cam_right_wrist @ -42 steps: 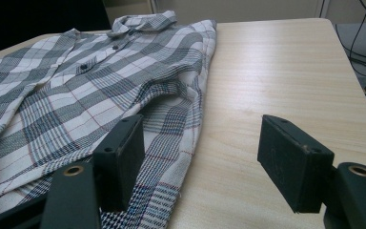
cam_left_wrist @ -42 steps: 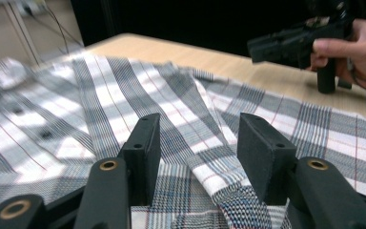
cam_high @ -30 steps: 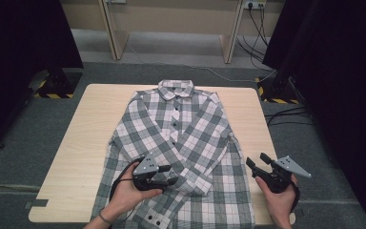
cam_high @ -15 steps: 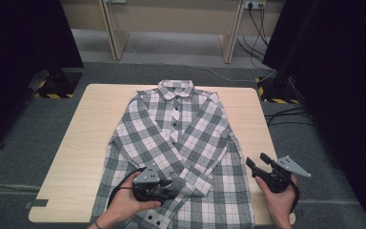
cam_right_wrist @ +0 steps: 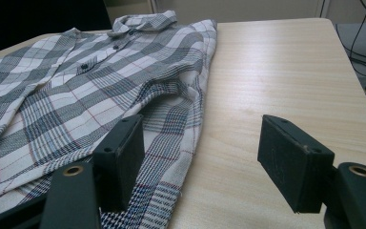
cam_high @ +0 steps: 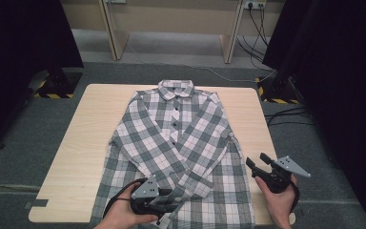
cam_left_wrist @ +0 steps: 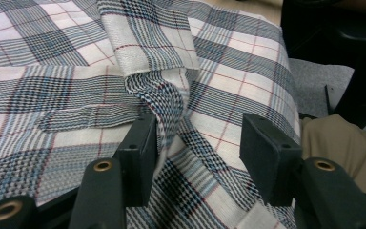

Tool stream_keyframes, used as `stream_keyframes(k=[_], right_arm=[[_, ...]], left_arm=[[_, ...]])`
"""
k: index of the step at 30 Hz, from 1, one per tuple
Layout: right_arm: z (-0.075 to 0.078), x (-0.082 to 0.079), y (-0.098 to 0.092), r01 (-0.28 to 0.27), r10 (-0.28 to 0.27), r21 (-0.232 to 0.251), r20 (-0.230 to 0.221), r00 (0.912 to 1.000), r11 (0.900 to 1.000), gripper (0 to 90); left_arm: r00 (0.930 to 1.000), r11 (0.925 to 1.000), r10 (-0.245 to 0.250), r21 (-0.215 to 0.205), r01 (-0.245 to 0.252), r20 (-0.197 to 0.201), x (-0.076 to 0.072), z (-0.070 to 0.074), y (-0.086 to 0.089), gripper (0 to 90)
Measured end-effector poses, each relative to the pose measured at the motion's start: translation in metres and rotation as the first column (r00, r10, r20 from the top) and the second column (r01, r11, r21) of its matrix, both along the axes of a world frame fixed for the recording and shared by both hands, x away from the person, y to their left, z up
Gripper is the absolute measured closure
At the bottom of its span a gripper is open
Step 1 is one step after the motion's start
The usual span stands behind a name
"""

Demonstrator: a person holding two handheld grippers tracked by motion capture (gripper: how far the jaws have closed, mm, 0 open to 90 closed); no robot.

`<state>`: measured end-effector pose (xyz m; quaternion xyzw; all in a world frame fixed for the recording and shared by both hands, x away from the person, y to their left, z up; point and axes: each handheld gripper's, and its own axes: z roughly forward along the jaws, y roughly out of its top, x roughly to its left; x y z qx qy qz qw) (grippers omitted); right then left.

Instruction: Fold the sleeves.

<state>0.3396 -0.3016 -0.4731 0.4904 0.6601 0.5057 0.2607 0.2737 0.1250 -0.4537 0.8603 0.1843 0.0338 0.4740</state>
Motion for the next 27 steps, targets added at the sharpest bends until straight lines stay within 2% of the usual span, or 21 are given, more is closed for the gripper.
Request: stream_keyframes(k=[7,14,17,20,22,24,26,27], right_arm=[[0.000,0.000,0.000,0.000,0.000,-0.001,0.000,1.0000,1.000,33.4],[0.000,0.000,0.000,0.001,-0.001,-0.001,-0.001,1.0000,1.000,33.4],[0.000,0.000,0.000,0.000,0.000,-0.001,-0.002,1.0000,1.000,33.4],[0.000,0.000,0.000,-0.001,0.001,-0.001,-0.005,1.0000,1.000,33.1],[0.000,0.001,0.000,-0.002,0.002,0.001,-0.008,1.0000,1.000,33.0],[0.000,0.001,0.000,-0.004,0.004,0.001,-0.009,1.0000,1.000,32.8],[0.000,0.001,0.000,-0.006,0.006,-0.001,-0.008,1.0000,1.000,32.4],[0.000,0.001,0.000,-0.007,0.007,-0.001,-0.009,0.9999,1.000,32.2]], left_arm=[[0.9998,0.9998,-0.018,0.004,0.018,0.010,-0.006,-0.002,0.002,45.5],[0.9995,0.9992,-0.033,-0.022,0.033,0.002,-0.011,0.000,0.002,45.1],[0.9999,0.9991,-0.016,-0.039,0.016,0.005,-0.011,0.003,0.005,42.7],[0.9990,0.9966,0.043,-0.070,-0.042,0.014,-0.007,0.004,0.012,36.2],[0.9944,0.9909,0.102,-0.090,-0.099,0.026,-0.004,0.004,0.019,31.5],[0.9838,0.9796,0.175,-0.107,-0.170,0.038,0.001,0.005,0.029,25.0],[0.9685,0.9618,0.246,-0.135,-0.238,0.042,0.005,0.005,0.042,22.1],[0.9586,0.9506,0.281,-0.152,-0.271,0.048,0.006,0.006,0.049,21.2]])
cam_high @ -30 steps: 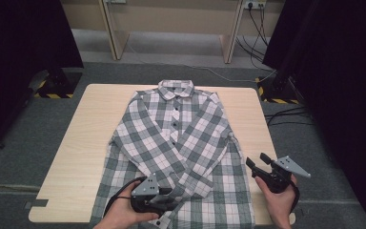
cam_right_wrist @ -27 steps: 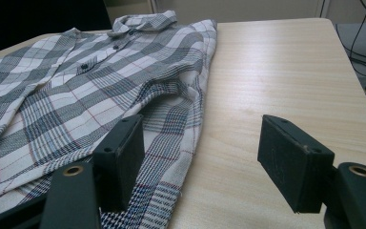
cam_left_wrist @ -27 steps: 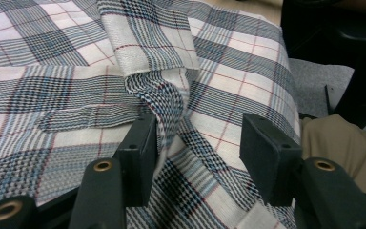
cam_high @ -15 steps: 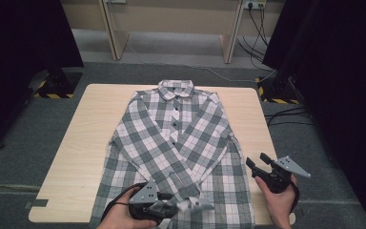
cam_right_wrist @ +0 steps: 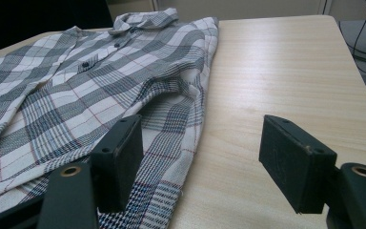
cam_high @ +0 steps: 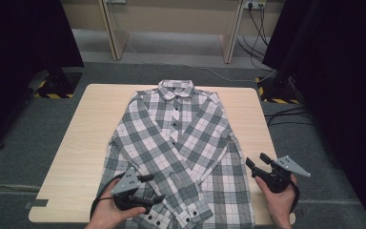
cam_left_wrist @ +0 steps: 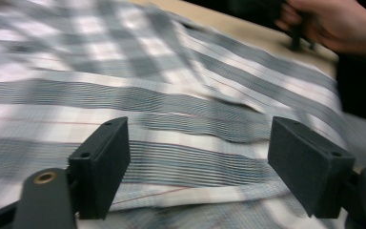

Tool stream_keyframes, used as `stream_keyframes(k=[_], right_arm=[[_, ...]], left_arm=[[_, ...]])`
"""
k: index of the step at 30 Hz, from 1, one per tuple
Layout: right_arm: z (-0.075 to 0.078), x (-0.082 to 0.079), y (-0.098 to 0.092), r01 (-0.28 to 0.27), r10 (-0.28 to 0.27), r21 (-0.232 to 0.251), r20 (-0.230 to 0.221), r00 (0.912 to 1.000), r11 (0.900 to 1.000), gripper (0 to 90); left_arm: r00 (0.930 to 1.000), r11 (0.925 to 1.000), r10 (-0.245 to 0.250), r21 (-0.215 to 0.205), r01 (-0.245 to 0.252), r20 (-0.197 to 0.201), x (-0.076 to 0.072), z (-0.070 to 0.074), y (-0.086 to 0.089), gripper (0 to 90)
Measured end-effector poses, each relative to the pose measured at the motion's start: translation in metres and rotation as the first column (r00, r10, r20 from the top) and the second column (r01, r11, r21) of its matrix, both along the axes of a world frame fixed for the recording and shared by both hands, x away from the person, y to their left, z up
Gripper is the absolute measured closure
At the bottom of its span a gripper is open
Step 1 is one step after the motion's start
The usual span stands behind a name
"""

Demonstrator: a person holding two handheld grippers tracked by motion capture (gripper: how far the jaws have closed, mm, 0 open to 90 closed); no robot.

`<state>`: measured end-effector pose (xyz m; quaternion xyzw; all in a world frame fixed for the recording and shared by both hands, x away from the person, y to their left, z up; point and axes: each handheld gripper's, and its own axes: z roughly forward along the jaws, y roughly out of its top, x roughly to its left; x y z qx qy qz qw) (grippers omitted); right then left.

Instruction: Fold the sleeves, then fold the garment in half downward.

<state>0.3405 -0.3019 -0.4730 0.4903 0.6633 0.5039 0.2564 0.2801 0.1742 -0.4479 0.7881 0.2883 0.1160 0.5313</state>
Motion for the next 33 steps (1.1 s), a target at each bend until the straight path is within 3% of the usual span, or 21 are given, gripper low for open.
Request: stream_keyframes(k=[3,7,14,18,22,28,33], right_arm=[[0.000,0.001,0.000,0.001,-0.001,0.000,-0.006,1.0000,1.000,31.5],[0.000,0.002,0.000,-0.002,0.002,0.001,-0.016,0.9999,1.000,30.6],[0.000,0.002,0.001,-0.016,0.016,-0.010,-0.021,0.9997,1.000,28.6],[0.000,0.002,0.002,-0.019,0.018,-0.012,-0.022,0.9996,1.000,28.2],[0.000,0.002,0.002,-0.021,0.021,-0.016,-0.028,0.9994,1.000,28.0],[0.001,0.004,0.004,-0.030,0.029,-0.021,-0.035,0.9990,0.999,27.2],[0.008,0.014,0.005,-0.036,0.034,-0.036,-0.054,0.9979,0.999,29.1]], left_arm=[[0.9952,0.9947,0.096,-0.041,-0.095,0.021,0.004,0.002,0.023,20.5],[0.9788,0.9791,0.199,-0.053,-0.196,0.047,0.008,0.003,0.050,20.6],[0.9380,0.9385,0.341,-0.080,-0.336,0.063,0.017,-0.004,0.083,20.7],[0.9240,0.9245,0.376,-0.095,-0.369,0.069,0.017,-0.003,0.091,20.9],[0.9183,0.9189,0.389,-0.098,-0.382,0.071,0.018,-0.001,0.095,21.2],[0.9189,0.9194,0.389,-0.091,-0.383,0.066,0.022,0.000,0.097,21.8],[0.9164,0.9166,0.399,-0.030,-0.399,0.026,0.041,0.000,0.101,22.8]])
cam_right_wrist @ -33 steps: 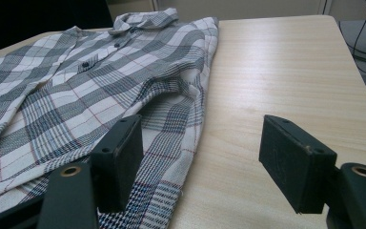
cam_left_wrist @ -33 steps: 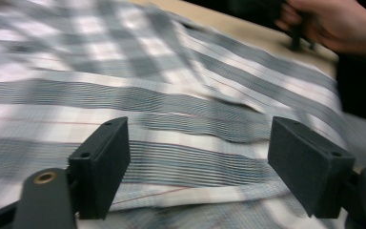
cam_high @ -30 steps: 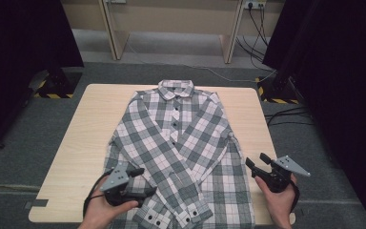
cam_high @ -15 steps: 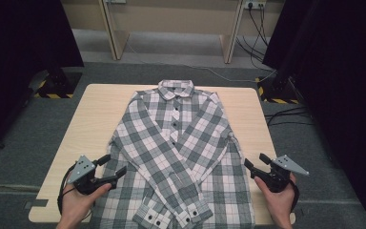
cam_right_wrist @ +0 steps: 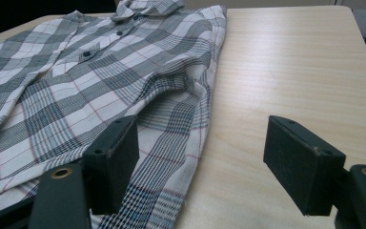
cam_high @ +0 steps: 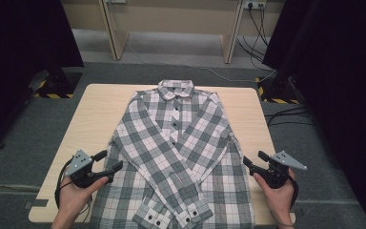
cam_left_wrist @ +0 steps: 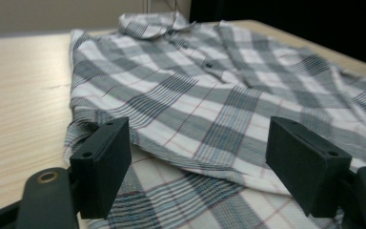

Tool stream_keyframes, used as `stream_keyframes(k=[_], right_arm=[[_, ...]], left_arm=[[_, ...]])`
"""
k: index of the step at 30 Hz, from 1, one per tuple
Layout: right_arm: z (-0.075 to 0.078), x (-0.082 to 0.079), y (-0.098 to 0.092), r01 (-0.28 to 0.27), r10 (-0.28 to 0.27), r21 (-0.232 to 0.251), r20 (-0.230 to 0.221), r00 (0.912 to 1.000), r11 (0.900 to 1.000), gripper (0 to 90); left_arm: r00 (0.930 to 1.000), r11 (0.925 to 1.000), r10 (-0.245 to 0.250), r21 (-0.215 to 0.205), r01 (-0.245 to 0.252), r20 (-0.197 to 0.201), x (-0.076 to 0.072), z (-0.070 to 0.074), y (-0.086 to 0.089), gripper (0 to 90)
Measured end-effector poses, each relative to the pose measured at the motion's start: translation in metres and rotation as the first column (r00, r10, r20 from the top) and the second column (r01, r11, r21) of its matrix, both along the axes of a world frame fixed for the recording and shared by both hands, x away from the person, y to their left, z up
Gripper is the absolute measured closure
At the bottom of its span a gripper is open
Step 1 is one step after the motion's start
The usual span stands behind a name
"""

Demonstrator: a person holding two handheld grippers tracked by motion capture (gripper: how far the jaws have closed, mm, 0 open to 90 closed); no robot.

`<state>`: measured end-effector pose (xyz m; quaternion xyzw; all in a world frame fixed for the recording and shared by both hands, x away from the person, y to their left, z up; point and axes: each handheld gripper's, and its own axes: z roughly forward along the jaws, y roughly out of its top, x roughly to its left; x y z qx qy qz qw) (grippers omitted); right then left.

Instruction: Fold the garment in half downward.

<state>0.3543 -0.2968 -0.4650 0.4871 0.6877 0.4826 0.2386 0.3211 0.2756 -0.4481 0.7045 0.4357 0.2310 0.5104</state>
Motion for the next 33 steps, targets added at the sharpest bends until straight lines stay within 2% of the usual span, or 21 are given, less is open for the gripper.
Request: stream_keyframes(k=[2,3,6,10,12,13,16,17,19,22,26,30,33], right_arm=[[0.004,0.006,0.001,-0.001,0.001,-0.006,-0.012,0.9999,1.000,30.7],[0.006,0.010,0.002,-0.001,0.001,-0.017,-0.021,0.9998,1.000,32.6],[0.011,0.023,0.005,-0.014,0.011,-0.053,-0.062,0.9980,0.998,40.5],[0.011,0.038,0.014,-0.033,0.017,-0.108,-0.153,0.9880,0.994,48.7],[0.009,0.043,0.018,-0.041,0.017,-0.127,-0.183,0.9830,0.991,49.9],[0.007,0.044,0.021,-0.043,0.014,-0.137,-0.201,0.9794,0.990,49.9],[0.003,0.048,0.023,-0.043,0.008,-0.147,-0.231,0.9730,0.988,51.0],[0.003,0.049,0.024,-0.040,0.003,-0.153,-0.236,0.9717,0.987,51.7],[0.001,0.050,0.025,-0.042,0.001,-0.160,-0.246,0.9693,0.986,53.7],[0.000,0.053,0.028,-0.041,-0.008,-0.191,-0.249,0.9684,0.981,56.8],[0.000,0.056,0.031,-0.031,-0.028,-0.223,-0.258,0.9656,0.974,59.4],[-0.002,0.060,0.034,-0.032,-0.036,-0.249,-0.263,0.9641,0.968,60.5],[-0.003,0.060,0.036,-0.033,-0.035,-0.245,-0.267,0.9632,0.969,67.5]], left_arm=[[0.9995,0.9993,0.011,0.035,-0.010,-0.031,0.013,-0.001,0.001,23.5],[0.9987,0.9976,0.020,0.067,-0.017,-0.047,0.022,-0.002,0.002,23.6],[0.9917,0.9873,0.026,0.159,-0.005,-0.126,0.047,-0.004,0.002,25.9],[0.9765,0.9767,0.016,0.212,0.031,-0.215,0.070,-0.011,-0.001,26.8],[0.9728,0.9690,0.021,0.244,0.037,-0.231,0.076,-0.014,-0.002,27.7],[0.9706,0.9693,0.023,0.243,0.037,-0.240,0.077,-0.016,-0.001,28.3],[0.9666,0.9687,0.041,0.247,0.023,-0.253,0.080,-0.021,0.004,29.7],[0.9651,0.9713,0.044,0.237,0.020,-0.258,0.081,-0.024,0.005,30.7],[0.9619,0.9719,0.043,0.234,0.023,-0.270,0.081,-0.028,0.009,33.6],[0.9620,0.9758,0.043,0.218,0.017,-0.269,0.083,-0.030,0.012,37.5],[0.9610,0.9757,0.046,0.219,0.015,-0.273,0.086,-0.030,0.016,43.0],[0.9641,0.9701,0.046,0.242,0.019,-0.261,0.086,-0.029,0.019,51.4],[0.9664,0.9638,0.056,0.266,0.013,-0.251,0.087,-0.029,0.021,60.5]])
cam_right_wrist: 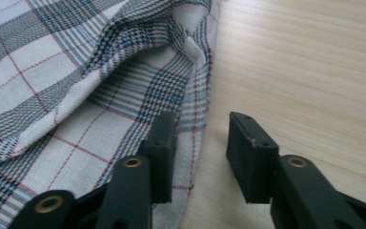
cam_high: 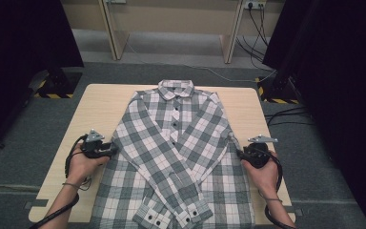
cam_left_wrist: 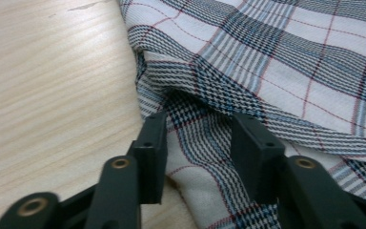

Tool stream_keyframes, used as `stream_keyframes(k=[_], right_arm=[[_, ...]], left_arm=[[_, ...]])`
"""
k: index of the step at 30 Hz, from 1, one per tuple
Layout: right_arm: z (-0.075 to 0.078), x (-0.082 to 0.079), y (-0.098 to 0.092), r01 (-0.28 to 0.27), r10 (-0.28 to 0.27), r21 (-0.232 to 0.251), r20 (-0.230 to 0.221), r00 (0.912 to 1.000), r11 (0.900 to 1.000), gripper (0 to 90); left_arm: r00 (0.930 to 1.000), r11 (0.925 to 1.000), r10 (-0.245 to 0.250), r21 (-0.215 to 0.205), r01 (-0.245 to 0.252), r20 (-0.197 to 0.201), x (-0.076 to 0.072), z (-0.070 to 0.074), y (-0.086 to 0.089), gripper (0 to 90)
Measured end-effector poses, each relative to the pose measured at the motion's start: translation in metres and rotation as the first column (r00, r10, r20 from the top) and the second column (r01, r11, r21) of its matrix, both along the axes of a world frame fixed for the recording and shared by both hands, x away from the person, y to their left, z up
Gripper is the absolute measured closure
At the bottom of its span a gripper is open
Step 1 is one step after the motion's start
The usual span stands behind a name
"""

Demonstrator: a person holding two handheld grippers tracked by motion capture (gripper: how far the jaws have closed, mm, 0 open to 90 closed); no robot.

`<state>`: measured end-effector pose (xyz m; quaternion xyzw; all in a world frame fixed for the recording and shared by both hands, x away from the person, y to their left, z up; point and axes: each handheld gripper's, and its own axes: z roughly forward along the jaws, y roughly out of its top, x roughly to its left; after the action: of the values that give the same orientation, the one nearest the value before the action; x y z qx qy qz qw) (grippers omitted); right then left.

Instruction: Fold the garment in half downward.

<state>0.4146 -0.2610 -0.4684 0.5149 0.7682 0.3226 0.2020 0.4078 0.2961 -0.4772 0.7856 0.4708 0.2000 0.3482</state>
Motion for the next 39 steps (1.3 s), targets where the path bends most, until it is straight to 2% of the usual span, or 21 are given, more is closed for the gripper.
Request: stream_keyframes(k=[4,8,11,14,18,22,25,27,29,31,32,34,36,39], right_arm=[[0.001,0.000,0.003,-0.010,0.010,0.016,-0.017,0.9998,1.000,82.5],[0.002,0.001,0.001,-0.014,0.014,0.015,-0.028,0.9995,1.000,85.6],[0.002,0.001,-0.002,-0.014,0.015,0.018,-0.030,0.9994,1.000,86.5],[0.003,-0.001,-0.005,-0.015,0.016,0.022,-0.036,0.9992,1.000,87.0],[0.004,-0.008,-0.007,-0.020,0.021,0.028,-0.050,0.9985,0.999,87.9],[0.004,-0.015,-0.009,-0.031,0.031,0.017,-0.046,0.9985,0.999,87.9],[0.004,-0.017,-0.010,-0.030,0.031,0.014,-0.042,0.9986,0.999,87.9],[0.004,-0.017,-0.010,-0.033,0.033,0.009,-0.040,0.9987,0.999,87.9],[0.004,-0.017,-0.008,-0.032,0.032,0.000,-0.045,0.9985,0.999,87.9],[0.004,-0.016,-0.007,-0.034,0.033,-0.004,-0.043,0.9985,0.999,87.9],[0.004,-0.016,-0.007,-0.033,0.033,-0.003,-0.043,0.9985,0.999,87.9],[0.004,-0.016,-0.008,-0.032,0.032,0.000,-0.043,0.9986,0.999,87.8],[0.004,-0.016,-0.008,-0.034,0.034,-0.003,-0.041,0.9986,0.999,87.9],[0.004,-0.015,-0.008,-0.033,0.032,-0.003,-0.041,0.9986,0.999,87.9]], left_arm=[[0.9997,0.9996,0.011,0.027,-0.012,0.021,-0.001,-0.001,0.001,72.4],[0.9986,0.9992,0.033,0.021,-0.034,0.041,-0.004,-0.003,0.001,83.6],[0.9985,0.9992,0.037,0.012,-0.037,0.040,-0.008,-0.003,0.002,85.7],[0.9987,0.9992,0.033,0.022,-0.034,0.040,-0.014,-0.001,0.002,89.0],[0.9981,0.9984,0.029,0.046,-0.032,0.055,-0.027,-0.002,0.000,89.2],[0.9978,0.9983,0.027,0.050,-0.030,0.060,-0.039,-0.003,0.001,89.2],[0.9976,0.9990,0.031,0.029,-0.033,0.061,-0.043,-0.005,0.003,89.2],[0.9980,0.9993,0.035,0.014,-0.036,0.053,-0.042,-0.004,0.005,89.2],[0.9972,0.9992,0.039,-0.005,-0.039,0.064,-0.039,-0.004,0.006,88.9],[0.9959,0.9968,0.065,-0.050,-0.062,0.063,-0.035,-0.005,0.008,79.9],[0.9950,0.9947,0.082,-0.067,-0.079,0.056,-0.032,-0.005,0.010,72.1],[0.9944,0.9945,0.092,-0.054,-0.089,0.052,-0.026,-0.007,0.012,59.9],[0.9951,0.9943,0.091,-0.058,-0.089,0.038,-0.020,-0.008,0.013,52.0],[0.9960,0.9956,0.081,-0.050,-0.080,0.038,-0.012,-0.006,0.011,50.0]])
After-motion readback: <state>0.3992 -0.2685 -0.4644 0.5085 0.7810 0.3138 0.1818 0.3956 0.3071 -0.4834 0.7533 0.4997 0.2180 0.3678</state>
